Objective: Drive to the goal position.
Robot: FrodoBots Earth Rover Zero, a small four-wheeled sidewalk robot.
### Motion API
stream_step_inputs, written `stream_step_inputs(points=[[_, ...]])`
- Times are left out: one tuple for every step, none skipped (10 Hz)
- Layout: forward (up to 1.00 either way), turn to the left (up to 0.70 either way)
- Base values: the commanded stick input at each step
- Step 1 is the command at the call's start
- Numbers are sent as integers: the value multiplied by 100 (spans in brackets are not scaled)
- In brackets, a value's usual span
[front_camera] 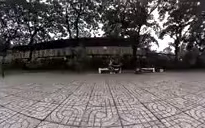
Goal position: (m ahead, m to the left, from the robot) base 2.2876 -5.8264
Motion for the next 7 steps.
stream_step_inputs(points=[[100, 0], [100, 0], [100, 0], [100, 0], [100, 0], [100, 0], [100, 0]])
